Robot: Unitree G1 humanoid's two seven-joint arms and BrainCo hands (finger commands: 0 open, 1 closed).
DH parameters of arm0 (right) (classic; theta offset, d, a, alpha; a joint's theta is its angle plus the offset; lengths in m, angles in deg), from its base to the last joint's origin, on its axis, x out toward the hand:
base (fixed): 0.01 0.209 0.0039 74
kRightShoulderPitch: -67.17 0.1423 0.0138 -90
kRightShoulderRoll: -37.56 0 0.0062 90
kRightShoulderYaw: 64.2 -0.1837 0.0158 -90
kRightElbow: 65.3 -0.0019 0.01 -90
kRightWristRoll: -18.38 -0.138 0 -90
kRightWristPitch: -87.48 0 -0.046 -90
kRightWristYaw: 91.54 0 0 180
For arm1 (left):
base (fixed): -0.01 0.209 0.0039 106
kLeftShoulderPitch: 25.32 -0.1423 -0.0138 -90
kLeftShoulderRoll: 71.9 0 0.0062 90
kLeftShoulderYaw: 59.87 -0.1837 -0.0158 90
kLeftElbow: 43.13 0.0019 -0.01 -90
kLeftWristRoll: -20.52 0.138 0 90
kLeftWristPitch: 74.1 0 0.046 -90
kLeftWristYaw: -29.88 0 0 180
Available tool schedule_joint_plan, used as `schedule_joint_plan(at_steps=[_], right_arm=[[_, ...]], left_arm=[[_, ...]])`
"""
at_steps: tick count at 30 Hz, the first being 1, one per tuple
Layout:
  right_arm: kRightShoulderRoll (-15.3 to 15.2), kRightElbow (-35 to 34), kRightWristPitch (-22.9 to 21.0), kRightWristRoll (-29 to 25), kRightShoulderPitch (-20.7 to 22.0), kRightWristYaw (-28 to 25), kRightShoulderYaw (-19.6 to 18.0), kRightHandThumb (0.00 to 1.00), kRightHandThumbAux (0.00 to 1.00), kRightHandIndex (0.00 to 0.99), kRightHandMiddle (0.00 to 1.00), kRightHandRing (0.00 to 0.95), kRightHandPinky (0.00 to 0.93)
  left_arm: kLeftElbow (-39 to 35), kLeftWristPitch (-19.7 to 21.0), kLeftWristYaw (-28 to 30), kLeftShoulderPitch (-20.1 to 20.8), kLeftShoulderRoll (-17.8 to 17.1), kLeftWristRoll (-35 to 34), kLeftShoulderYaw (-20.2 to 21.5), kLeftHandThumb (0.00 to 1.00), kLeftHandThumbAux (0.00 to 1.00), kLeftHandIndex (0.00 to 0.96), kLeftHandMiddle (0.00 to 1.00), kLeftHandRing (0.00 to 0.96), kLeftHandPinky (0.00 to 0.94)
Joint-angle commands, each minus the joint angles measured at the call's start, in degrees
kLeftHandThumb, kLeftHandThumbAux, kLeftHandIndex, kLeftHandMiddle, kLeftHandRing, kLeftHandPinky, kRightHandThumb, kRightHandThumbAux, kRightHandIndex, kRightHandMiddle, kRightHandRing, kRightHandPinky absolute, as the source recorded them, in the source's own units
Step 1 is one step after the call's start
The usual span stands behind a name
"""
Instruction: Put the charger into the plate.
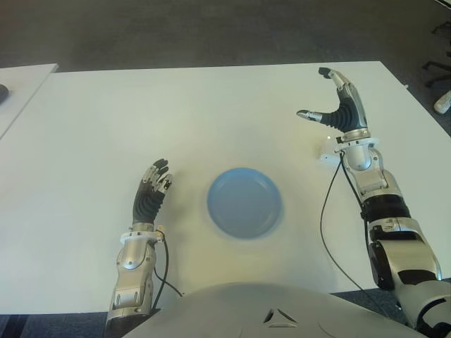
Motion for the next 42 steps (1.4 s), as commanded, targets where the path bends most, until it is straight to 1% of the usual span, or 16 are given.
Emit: schedule_joint_plan(at_steps=[1,4,7,11,14,18,20,23,25,29,31,42], right_arm=[[-4.9,9.1,-4.4,6.5,4.6,3.7,4.2,0.426,0.562,0.121,0.151,0.126,0.12],[-6.3,12.2,-5.3,8.1,6.1,5.6,6.2,0.446,0.567,0.116,0.137,0.114,0.119],[-9.1,16.5,-7.5,11.0,8.0,7.0,9.0,0.473,0.577,0.112,0.131,0.109,0.129],[-10.3,19.6,-9.0,11.6,9.6,7.4,11.1,0.494,0.585,0.11,0.13,0.11,0.147],[-11.1,20.5,-9.5,10.7,9.9,5.8,11.9,0.506,0.587,0.108,0.131,0.113,0.155],[-12.2,21.7,-9.4,9.7,10.3,3.3,12.8,0.509,0.584,0.096,0.125,0.112,0.156],[-12.8,22.3,-9.3,9.6,10.6,1.0,13.6,0.505,0.583,0.088,0.12,0.111,0.158],[-13.9,23.4,-9.1,9.2,11.3,-5.3,15.0,0.48,0.571,0.054,0.094,0.094,0.147],[-14.6,25.5,-8.4,9.0,11.0,-7.0,15.5,0.46,0.549,0.025,0.069,0.074,0.131],[-15.2,27.4,-7.6,8.6,10.9,-8.2,16.3,0.447,0.528,0.006,0.051,0.059,0.121],[-15.5,28.0,-7.2,8.5,11.0,-8.7,16.6,0.441,0.516,0.002,0.045,0.054,0.121],[-15.5,27.7,-7.2,7.6,10.9,-8.8,17.7,0.436,0.508,0.0,0.04,0.051,0.121]], left_arm=[[0.6,-0.2,0.0,-0.1,0.2,0.2,-0.1,0.295,0.529,0.152,0.144,0.126,0.132],[0.4,-0.3,0.1,-0.3,0.2,-0.1,0.1,0.296,0.528,0.154,0.147,0.128,0.133],[0.1,-0.2,0.3,-1.0,0.3,-1.1,0.8,0.295,0.534,0.155,0.147,0.128,0.13],[1.2,-1.1,1.3,-1.0,-0.4,-1.9,1.3,0.291,0.543,0.155,0.144,0.122,0.116],[2.2,-2.1,2.1,-0.8,-0.9,-2.1,1.5,0.283,0.556,0.155,0.139,0.112,0.105],[3.0,-2.8,2.5,-0.5,-1.0,-2.2,1.6,0.273,0.577,0.154,0.135,0.108,0.117],[3.2,-3.1,2.7,-0.5,-1.0,-2.3,1.7,0.272,0.582,0.154,0.135,0.109,0.124],[3.5,-4.0,3.4,-0.5,-1.3,-2.5,1.5,0.273,0.591,0.156,0.139,0.116,0.133],[3.5,-4.2,3.9,-0.6,-1.5,-2.7,1.5,0.272,0.593,0.157,0.139,0.117,0.127],[3.6,-4.1,4.4,-0.6,-1.5,-3.0,1.7,0.272,0.591,0.158,0.138,0.117,0.128],[3.8,-4.4,4.8,-0.4,-1.6,-3.4,1.9,0.275,0.596,0.159,0.143,0.126,0.146],[5.4,-7.1,6.4,0.1,-2.1,-4.9,2.9,0.286,0.626,0.171,0.171,0.161,0.185]])
